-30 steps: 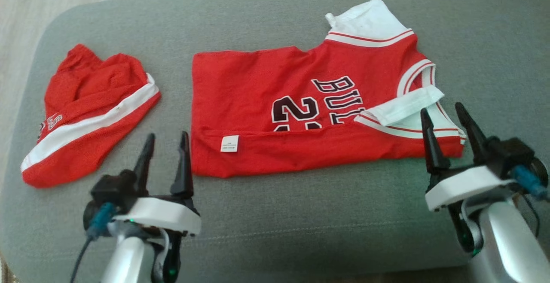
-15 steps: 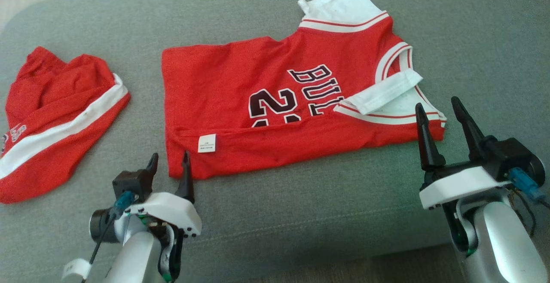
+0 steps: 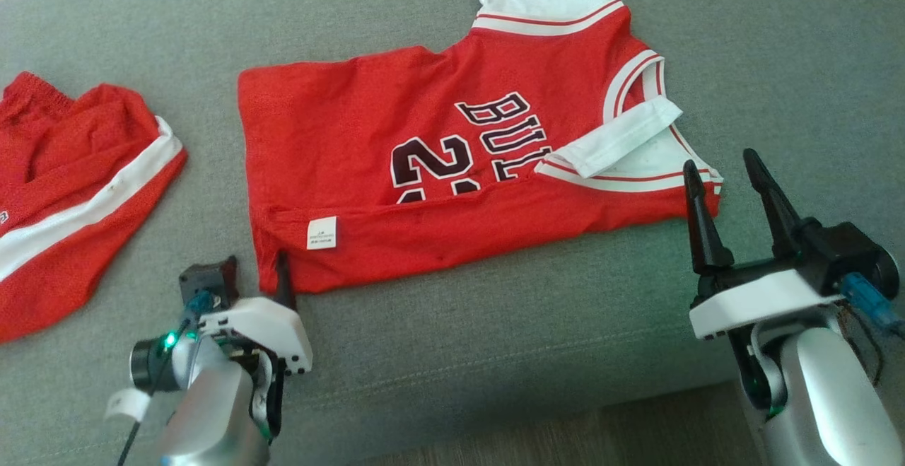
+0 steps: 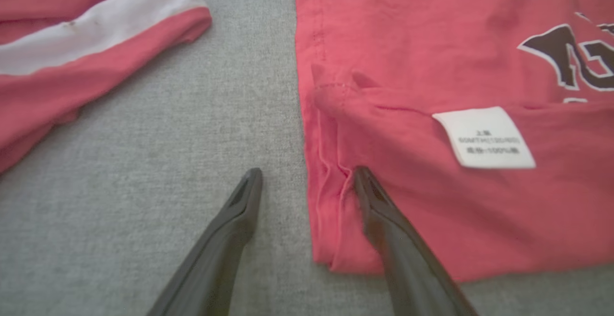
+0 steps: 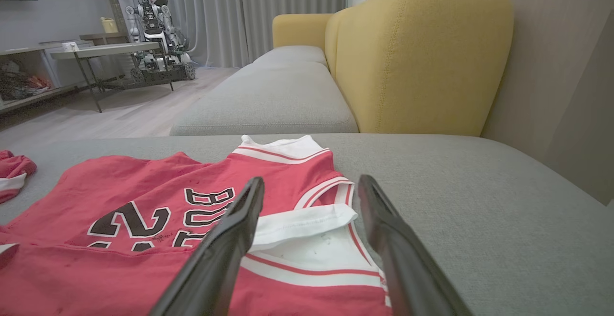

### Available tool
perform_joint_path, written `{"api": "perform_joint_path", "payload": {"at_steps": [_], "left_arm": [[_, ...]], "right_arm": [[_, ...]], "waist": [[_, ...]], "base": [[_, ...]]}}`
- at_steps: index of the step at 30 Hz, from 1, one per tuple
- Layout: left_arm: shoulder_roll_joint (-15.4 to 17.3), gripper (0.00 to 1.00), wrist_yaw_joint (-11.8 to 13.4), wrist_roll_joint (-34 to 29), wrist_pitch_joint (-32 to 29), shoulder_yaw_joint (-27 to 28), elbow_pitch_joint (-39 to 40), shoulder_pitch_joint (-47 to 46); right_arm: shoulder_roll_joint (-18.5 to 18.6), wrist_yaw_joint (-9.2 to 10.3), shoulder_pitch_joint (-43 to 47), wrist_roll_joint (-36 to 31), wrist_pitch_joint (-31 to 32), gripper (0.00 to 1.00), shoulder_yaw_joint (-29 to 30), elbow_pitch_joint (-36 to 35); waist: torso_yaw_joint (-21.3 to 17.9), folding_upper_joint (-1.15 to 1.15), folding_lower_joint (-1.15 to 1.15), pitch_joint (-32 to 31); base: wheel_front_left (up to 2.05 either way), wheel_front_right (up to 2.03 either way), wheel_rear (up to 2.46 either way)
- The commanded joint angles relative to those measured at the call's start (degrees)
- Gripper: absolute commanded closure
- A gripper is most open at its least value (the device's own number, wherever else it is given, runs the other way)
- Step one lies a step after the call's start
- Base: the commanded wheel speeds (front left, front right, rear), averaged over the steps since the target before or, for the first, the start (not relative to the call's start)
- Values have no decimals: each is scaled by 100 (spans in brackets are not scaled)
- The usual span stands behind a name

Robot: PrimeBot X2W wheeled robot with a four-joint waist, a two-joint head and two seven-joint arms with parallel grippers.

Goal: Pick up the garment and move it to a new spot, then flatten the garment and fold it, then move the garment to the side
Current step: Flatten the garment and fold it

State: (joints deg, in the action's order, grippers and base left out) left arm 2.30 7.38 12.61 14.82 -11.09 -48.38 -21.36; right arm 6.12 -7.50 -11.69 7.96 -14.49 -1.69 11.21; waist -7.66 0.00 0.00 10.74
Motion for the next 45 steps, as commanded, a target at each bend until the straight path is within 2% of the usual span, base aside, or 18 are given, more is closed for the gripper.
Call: {"api": "perform_joint_path", "payload": {"at_steps": [1,4,5,6,7,9,15,22,29,34,41,43,45], "left_arm": [[58,0,-30,-53,18,148,-4,-114],[58,0,-221,-35,18,40,-199,-192],[58,12,-302,-1,18,-11,-278,-207],[58,59,-376,44,18,-59,-348,-224],[58,100,-433,76,18,-107,-386,-245],[58,100,-441,163,18,-162,-318,-285],[58,100,-221,146,18,39,499,-137],[58,100,-231,39,18,70,1328,164],[58,100,-274,9,18,-70,1598,233],[58,100,-304,-23,18,-118,1648,230],[58,100,-366,-62,18,-161,1584,190],[58,100,-371,-68,18,-163,1538,183],[58,100,-365,-73,18,-154,1485,190]], "right_arm": [[-9,1,-175,-54,-51,0,-84,-204],[-29,1,-172,-97,-51,0,-4,-160],[-37,1,-174,-119,-51,0,27,-132],[-46,1,-180,-141,-51,0,60,-101],[-56,1,-190,-157,-51,0,94,-65],[-112,1,-230,-201,-14,0,263,103],[-266,1,-441,-101,356,0,878,776],[-321,1,-966,247,803,0,1687,2036],[-323,1,-1512,691,856,0,1666,3264],[-324,1,-1804,486,718,0,1795,3945],[-324,1,-2141,430,562,0,1826,4543],[-324,1,-2224,506,542,100,1719,4690],[-324,1,-2264,530,499,100,1625,4797]], "waist": [[-5,0,0,6],[-8,0,0,14],[-5,0,0,13],[2,0,0,10],[11,0,0,8],[61,0,0,-3],[260,0,0,6],[529,0,0,52],[651,0,0,97],[683,0,0,141],[715,0,0,198],[720,0,0,200],[718,0,0,181]], "base": [[0,0,0],[0,0,0],[0,0,0],[0,0,0],[0,0,0],[0,0,0],[0,0,0],[0,0,0],[0,0,0],[0,0,0],[0,0,0],[0,0,0],[0,0,0]]}}
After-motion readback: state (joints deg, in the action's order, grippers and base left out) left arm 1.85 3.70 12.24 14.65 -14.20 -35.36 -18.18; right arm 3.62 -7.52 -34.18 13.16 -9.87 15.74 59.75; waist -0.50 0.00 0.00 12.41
